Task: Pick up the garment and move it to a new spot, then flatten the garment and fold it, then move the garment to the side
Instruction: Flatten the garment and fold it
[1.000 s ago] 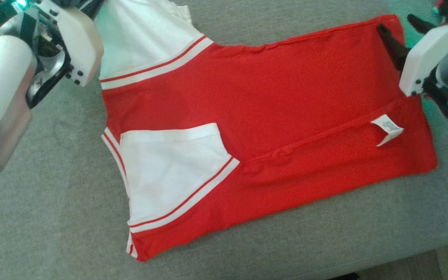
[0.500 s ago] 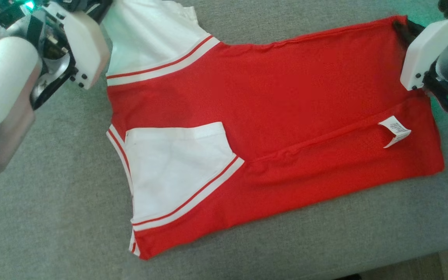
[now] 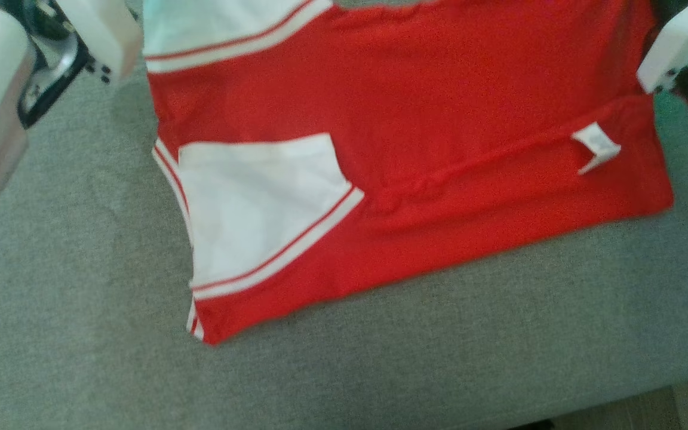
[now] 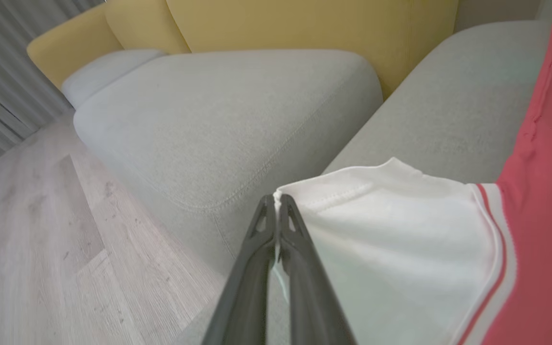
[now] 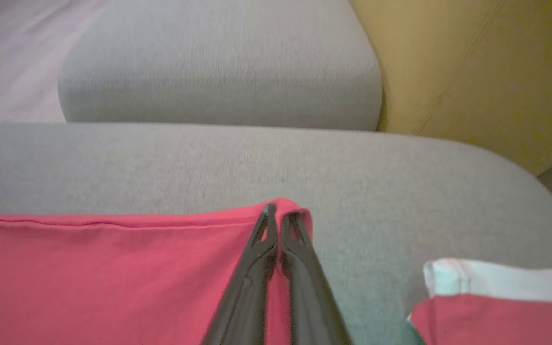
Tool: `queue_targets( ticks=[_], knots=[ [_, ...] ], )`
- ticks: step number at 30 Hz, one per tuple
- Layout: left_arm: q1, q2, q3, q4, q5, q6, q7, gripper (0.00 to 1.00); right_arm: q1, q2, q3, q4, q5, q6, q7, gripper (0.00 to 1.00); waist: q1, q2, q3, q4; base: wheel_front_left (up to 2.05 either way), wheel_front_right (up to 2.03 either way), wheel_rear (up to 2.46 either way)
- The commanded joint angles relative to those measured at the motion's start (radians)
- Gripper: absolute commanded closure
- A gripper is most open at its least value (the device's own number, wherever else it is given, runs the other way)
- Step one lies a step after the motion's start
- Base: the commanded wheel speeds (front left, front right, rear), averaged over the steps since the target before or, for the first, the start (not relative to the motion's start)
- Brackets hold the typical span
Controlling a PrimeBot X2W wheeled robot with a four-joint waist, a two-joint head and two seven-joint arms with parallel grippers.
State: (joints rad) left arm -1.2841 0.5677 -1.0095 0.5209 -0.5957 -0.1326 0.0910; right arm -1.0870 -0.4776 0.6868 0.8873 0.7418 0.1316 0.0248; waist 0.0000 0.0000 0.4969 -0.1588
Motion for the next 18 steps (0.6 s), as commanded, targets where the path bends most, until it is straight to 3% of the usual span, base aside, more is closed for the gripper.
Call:
queue_targets(
  ticks=[1,7,12,18],
  knots=[
    [-0.069,0.036,0.054,-0.01,0.015,0.002,-0.026,1.0,-0.011,-0.027,-0.009,-0.02,0.009,-0.001,-0.034,1.0,0.0,0.0,-0.004,0.0,0.0,0.0,0.0],
    [-0.035,0.034,0.037,-0.012,-0.013,0.002,-0.09,1.0,0.036,-0.048,0.012,-0.039,0.053,-0.001,-0.094,1.0,0.0,0.0,-0.029,0.007,0.0,0.0,0.0],
    [0.045,0.08,0.006,-0.084,-0.033,0.005,-0.116,1.0,0.096,-0.082,0.052,-0.07,0.082,-0.001,-0.105,1.0,0.0,0.0,-0.04,0.016,0.0,0.0,0.0],
    [0.187,0.157,0.0,-0.245,-0.045,0.073,-0.16,1.0,0.155,-0.129,0.064,-0.099,0.103,-0.001,-0.127,1.0,0.0,0.0,-0.049,0.032,0.0,0.0,0.0]
  ],
)
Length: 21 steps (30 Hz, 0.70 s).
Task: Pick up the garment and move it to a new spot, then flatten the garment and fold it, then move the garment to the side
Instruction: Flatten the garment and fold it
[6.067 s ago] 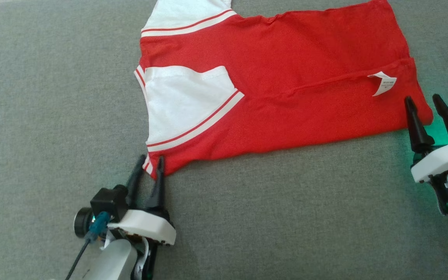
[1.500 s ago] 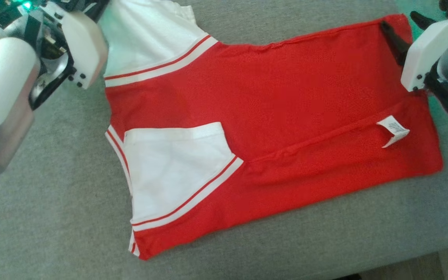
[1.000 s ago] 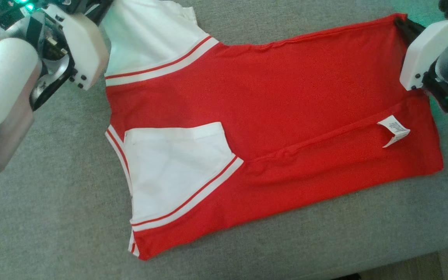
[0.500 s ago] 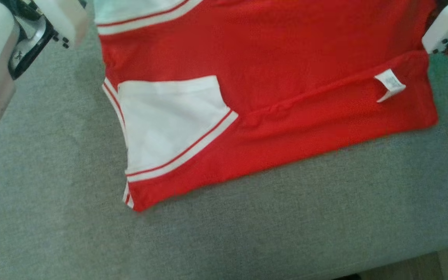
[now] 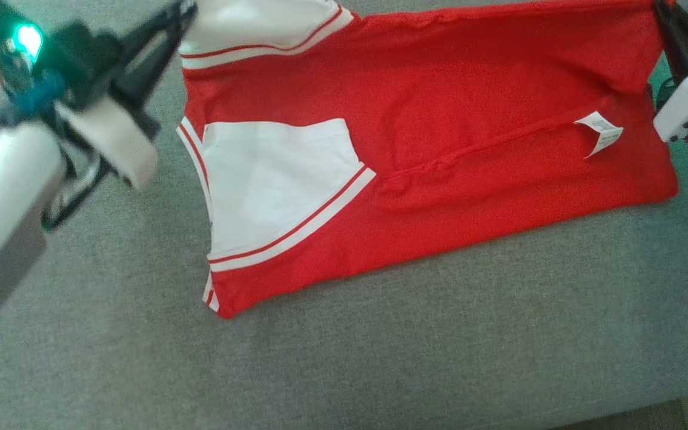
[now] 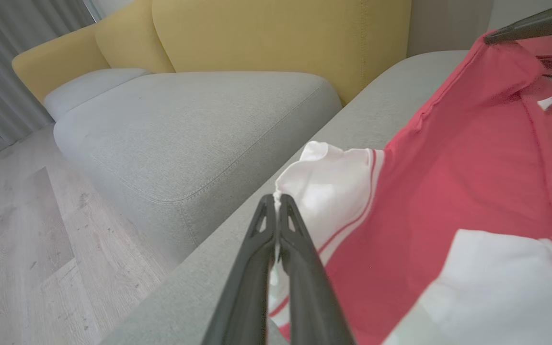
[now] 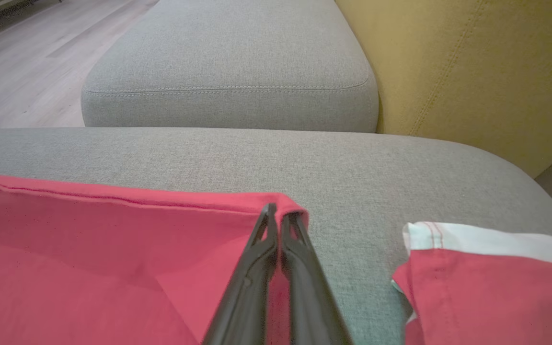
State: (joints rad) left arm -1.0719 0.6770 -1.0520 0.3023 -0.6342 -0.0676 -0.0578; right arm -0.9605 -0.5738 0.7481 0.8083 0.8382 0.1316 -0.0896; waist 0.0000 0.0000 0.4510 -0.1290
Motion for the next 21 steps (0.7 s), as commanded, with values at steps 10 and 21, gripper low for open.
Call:
queue_targets(
  ticks=[10,21],
  knots=[
    [0.178,0.161,0.017,-0.303,-0.004,0.157,-0.021,1.0,0.151,-0.091,-0.006,-0.058,0.024,-0.001,-0.048,1.0,0.0,0.0,-0.044,0.016,0.0,0.0,0.0],
    [0.364,0.224,-0.02,-0.482,-0.011,0.302,-0.036,1.0,0.301,-0.122,-0.064,-0.126,0.003,-0.001,-0.082,1.0,0.0,0.0,-0.087,0.037,0.0,0.0,0.0]
  ],
)
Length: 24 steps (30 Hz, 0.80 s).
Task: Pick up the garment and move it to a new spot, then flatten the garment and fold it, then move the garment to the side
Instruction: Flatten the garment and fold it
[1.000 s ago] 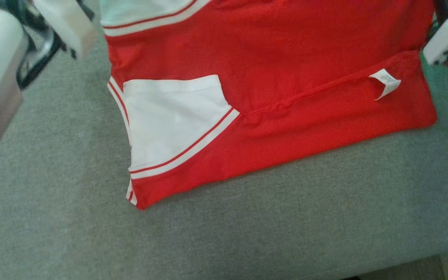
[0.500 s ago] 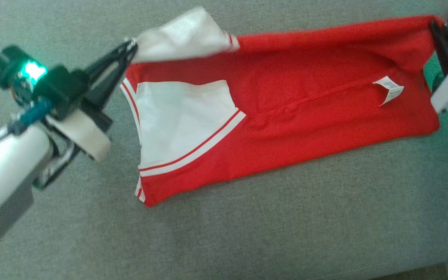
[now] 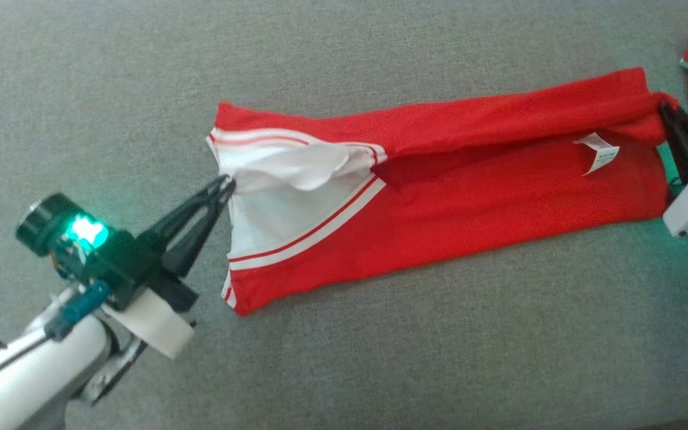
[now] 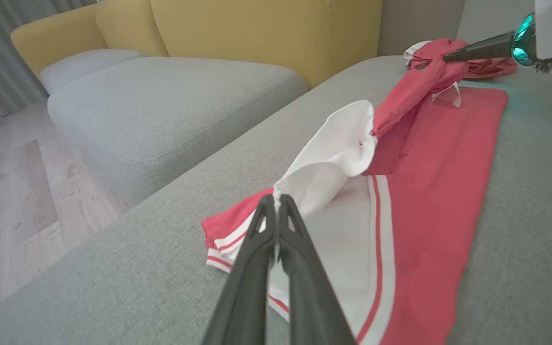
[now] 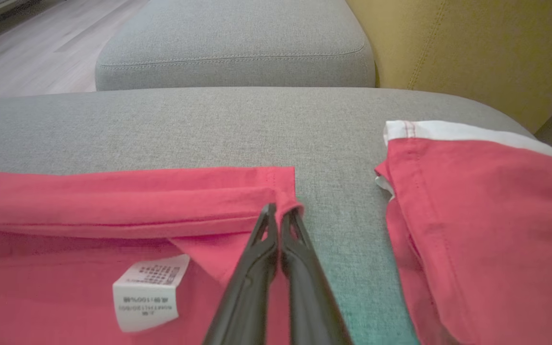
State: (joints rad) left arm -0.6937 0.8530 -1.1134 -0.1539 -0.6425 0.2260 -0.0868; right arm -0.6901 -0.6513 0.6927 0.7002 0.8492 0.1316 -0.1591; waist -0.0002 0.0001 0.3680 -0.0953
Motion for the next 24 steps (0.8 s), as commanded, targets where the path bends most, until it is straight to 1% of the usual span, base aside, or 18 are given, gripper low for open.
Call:
queue_targets(
  ticks=[1,3,7,8,9,10,11,12,14,16,19,20,22,24],
  knots=[
    [-0.002,0.048,0.037,-0.033,-0.004,0.015,-0.01,1.0,0.043,-0.046,-0.018,-0.023,-0.013,-0.001,-0.014,1.0,0.0002,-0.0001,-0.007,0.005,0.0,0.0,0.0],
    [0.021,0.043,0.031,-0.041,-0.01,0.026,-0.019,1.0,0.069,-0.046,-0.038,-0.036,-0.023,-0.001,-0.015,1.0,0.0002,-0.0001,-0.009,0.008,0.0,0.0,0.0],
    [0.058,0.018,0.012,-0.029,-0.022,0.032,-0.035,1.0,0.118,-0.032,-0.076,-0.053,-0.049,-0.001,-0.004,1.0,0.0002,-0.0001,-0.007,0.01,0.0,0.0,0.0],
    [0.065,0.009,0.008,-0.021,-0.024,0.033,-0.041,1.0,0.127,-0.025,-0.085,-0.054,-0.057,-0.001,0.0,0.85,0.0002,-0.0001,-0.006,0.009,0.0,0.0,0.0],
    [0.071,-0.002,0.006,-0.01,-0.026,0.035,-0.051,1.0,0.134,-0.018,-0.097,-0.052,-0.064,-0.001,0.003,0.37,0.0002,-0.0001,-0.006,0.009,0.0,0.0,0.0],
    [0.078,-0.015,0.006,0.003,-0.027,0.04,-0.064,0.78,0.139,-0.01,-0.111,-0.048,-0.073,-0.001,0.003,0.0,0.0002,-0.0001,-0.005,0.009,0.0,0.0,0.0],
    [0.084,-0.028,0.005,0.017,-0.027,0.045,-0.076,0.24,0.144,-0.001,-0.127,-0.042,-0.083,-0.001,-0.002,0.0,0.0002,-0.0001,-0.006,0.009,0.0,0.0,0.0],
    [0.091,-0.044,0.007,0.033,-0.025,0.057,-0.092,0.0,0.151,0.011,-0.146,-0.038,-0.091,-0.001,-0.011,0.0,0.0002,-0.0001,-0.01,0.008,0.0,0.0,0.0],
    [0.109,-0.082,0.017,0.065,-0.025,0.086,-0.124,0.0,0.173,0.035,-0.185,-0.031,-0.102,-0.001,-0.03,0.0,0.0002,-0.0001,-0.021,0.008,0.0,0.0,0.0],
    [0.132,-0.127,0.033,0.095,-0.021,0.125,-0.15,0.0,0.208,0.062,-0.23,-0.028,-0.11,-0.001,-0.055,0.0,0.0002,-0.0001,-0.034,0.011,0.0,0.0,0.0],
    [0.193,-0.213,0.091,0.137,-0.028,0.192,-0.171,0.0,0.276,0.103,-0.287,-0.038,-0.139,-0.001,-0.082,0.0,0.0002,-0.0001,-0.061,0.018,0.0,0.0,0.0],
    [0.215,-0.243,0.116,0.146,-0.02,0.209,-0.173,0.0,0.299,0.118,-0.302,-0.046,-0.147,-0.001,-0.088,0.0,0.0002,-0.0001,-0.07,0.021,0.0,0.0,0.0],
    [0.263,-0.3,0.18,0.151,0.03,0.235,-0.174,0.0,0.338,0.146,-0.335,-0.058,-0.156,-0.001,-0.094,0.0,0.0002,-0.0001,-0.087,0.03,0.0,0.0,0.0],
    [0.324,-0.352,0.246,0.156,0.087,0.251,-0.174,0.0,0.371,0.167,-0.376,-0.072,-0.167,-0.001,-0.099,0.0,0.0002,-0.0001,-0.105,0.039,0.0,0.0,0.0]
  ],
)
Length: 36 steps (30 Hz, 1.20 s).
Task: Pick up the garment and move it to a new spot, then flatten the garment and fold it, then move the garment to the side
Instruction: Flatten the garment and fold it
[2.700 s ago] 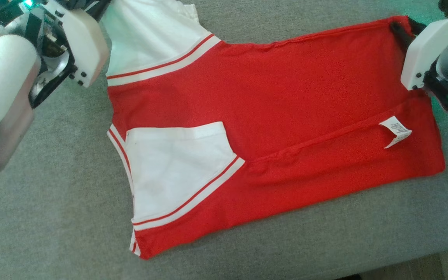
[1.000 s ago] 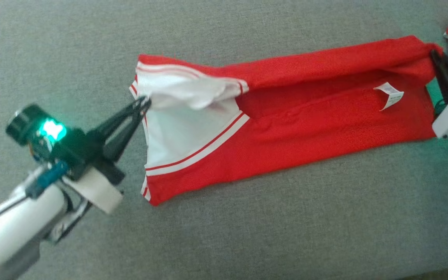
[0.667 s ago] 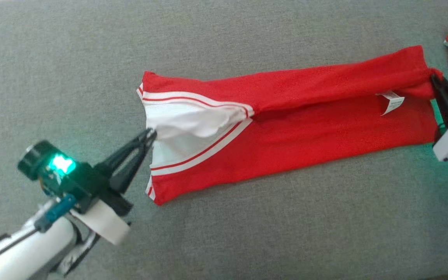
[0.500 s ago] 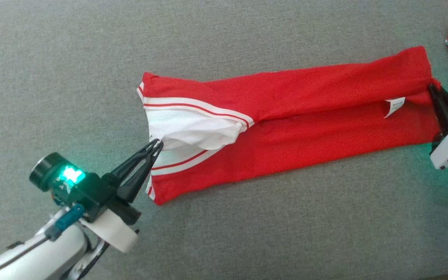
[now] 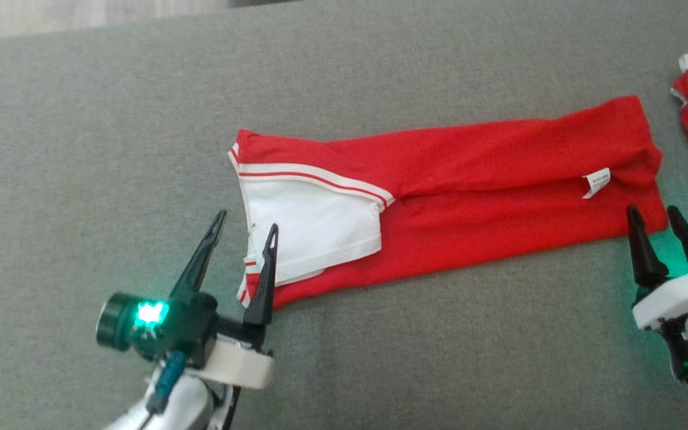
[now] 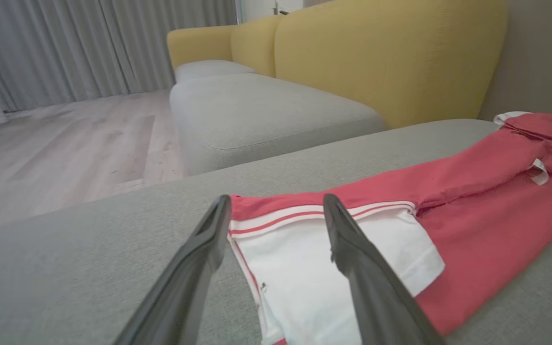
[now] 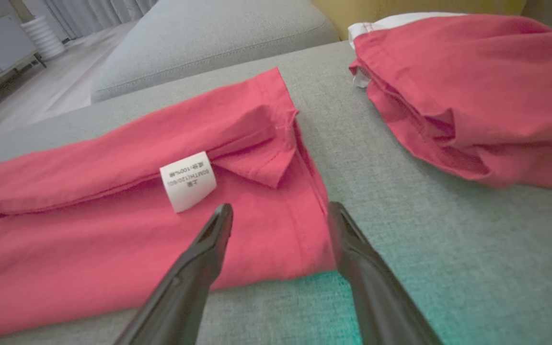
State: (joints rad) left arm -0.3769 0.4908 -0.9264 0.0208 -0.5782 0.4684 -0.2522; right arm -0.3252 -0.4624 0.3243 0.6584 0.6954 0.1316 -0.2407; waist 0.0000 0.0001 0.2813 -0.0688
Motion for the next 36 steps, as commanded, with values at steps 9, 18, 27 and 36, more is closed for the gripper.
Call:
queue_targets(
  ticks=[9,18,27,36],
  knots=[
    [0.201,-0.192,0.256,-0.027,0.268,-0.024,-0.009,0.0,0.011,0.013,-0.177,-0.011,-0.063,-0.001,-0.007,0.0,0.0,-0.0001,-0.06,0.089,0.0,0.0,0.0],
    [0.244,-0.295,0.319,-0.01,0.413,-0.117,-0.009,0.0,-0.082,0.025,-0.287,0.151,-0.074,-0.001,0.065,0.0,0.0,-0.0001,-0.051,0.155,0.0,0.0,0.0],
    [0.267,-0.339,0.376,-0.016,0.483,-0.151,-0.009,0.0,-0.122,0.045,-0.279,0.277,-0.067,-0.001,0.213,0.36,0.0,-0.0001,-0.041,0.156,0.0,0.0,0.0],
    [0.285,-0.362,0.429,-0.025,0.513,-0.166,-0.009,0.0,-0.086,0.015,-0.232,0.165,-0.003,-0.001,0.246,1.0,0.0,-0.0001,-0.041,0.124,0.0,0.0,0.0]
  ],
)
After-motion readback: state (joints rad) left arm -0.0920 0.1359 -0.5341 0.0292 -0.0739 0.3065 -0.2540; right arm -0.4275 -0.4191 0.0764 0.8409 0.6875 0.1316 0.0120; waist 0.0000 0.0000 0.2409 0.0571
